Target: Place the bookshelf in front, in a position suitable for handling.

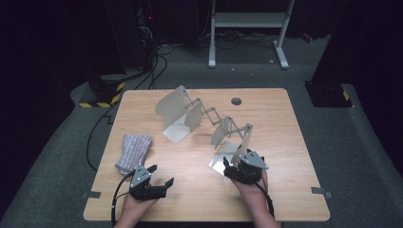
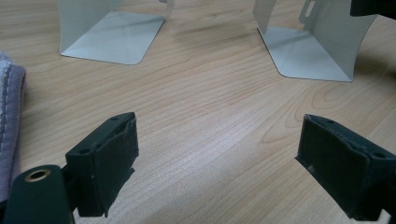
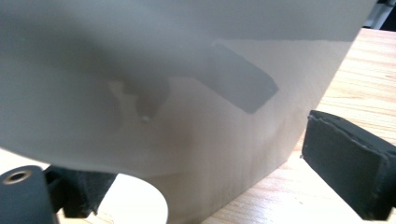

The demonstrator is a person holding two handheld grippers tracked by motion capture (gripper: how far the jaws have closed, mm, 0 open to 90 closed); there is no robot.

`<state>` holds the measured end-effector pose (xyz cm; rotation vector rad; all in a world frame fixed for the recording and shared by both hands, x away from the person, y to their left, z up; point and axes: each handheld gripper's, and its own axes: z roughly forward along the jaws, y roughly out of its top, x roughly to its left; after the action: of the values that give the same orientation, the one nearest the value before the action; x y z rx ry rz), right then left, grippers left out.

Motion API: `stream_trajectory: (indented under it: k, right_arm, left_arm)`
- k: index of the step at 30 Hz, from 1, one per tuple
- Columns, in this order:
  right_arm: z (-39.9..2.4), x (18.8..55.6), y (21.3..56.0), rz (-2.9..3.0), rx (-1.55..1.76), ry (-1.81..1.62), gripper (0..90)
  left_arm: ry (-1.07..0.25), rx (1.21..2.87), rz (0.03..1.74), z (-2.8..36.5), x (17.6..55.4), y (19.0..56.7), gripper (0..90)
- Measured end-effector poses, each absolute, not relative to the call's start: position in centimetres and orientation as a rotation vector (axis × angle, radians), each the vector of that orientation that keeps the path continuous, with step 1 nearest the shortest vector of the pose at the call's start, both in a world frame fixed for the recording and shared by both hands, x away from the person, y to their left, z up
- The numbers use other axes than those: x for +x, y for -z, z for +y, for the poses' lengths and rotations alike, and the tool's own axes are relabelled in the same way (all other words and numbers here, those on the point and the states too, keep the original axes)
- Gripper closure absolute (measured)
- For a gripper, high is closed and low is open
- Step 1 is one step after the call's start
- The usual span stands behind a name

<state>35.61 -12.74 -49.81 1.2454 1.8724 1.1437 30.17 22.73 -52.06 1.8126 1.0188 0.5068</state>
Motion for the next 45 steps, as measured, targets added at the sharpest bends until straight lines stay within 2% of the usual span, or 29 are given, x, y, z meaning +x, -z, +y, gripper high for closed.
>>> stream_trajectory:
  k: [4,17,31,40,43,45]
  right_arm:
    - [-13.4,35.3,50.0,1.859,1.249,-1.127,13.3]
    - [-16.2,34.4,50.2,1.814,1.274,-1.106,17.7]
    - [-23.4,33.8,50.2,1.676,1.421,-1.063,26.1]
    - [-25.5,34.1,50.1,1.650,1.439,-1.032,29.4]
    - [-25.8,34.1,50.1,1.659,1.425,-1.042,33.7]
    - [-25.4,34.2,50.1,1.686,1.390,-1.077,44.0]
  left_arm:
    - [-0.498,1.821,1.023,22.7,30.2,52.1,14.1]
    - [-0.491,1.814,1.016,22.4,30.7,51.8,14.8]
    - [-0.462,1.841,0.976,21.1,31.5,51.8,15.2]
    - [-0.462,1.847,0.981,21.2,31.5,51.8,15.7]
    - [-0.459,1.847,0.986,21.3,31.4,51.9,15.9]
    - [-0.455,1.850,0.989,21.3,31.4,51.9,16.1]
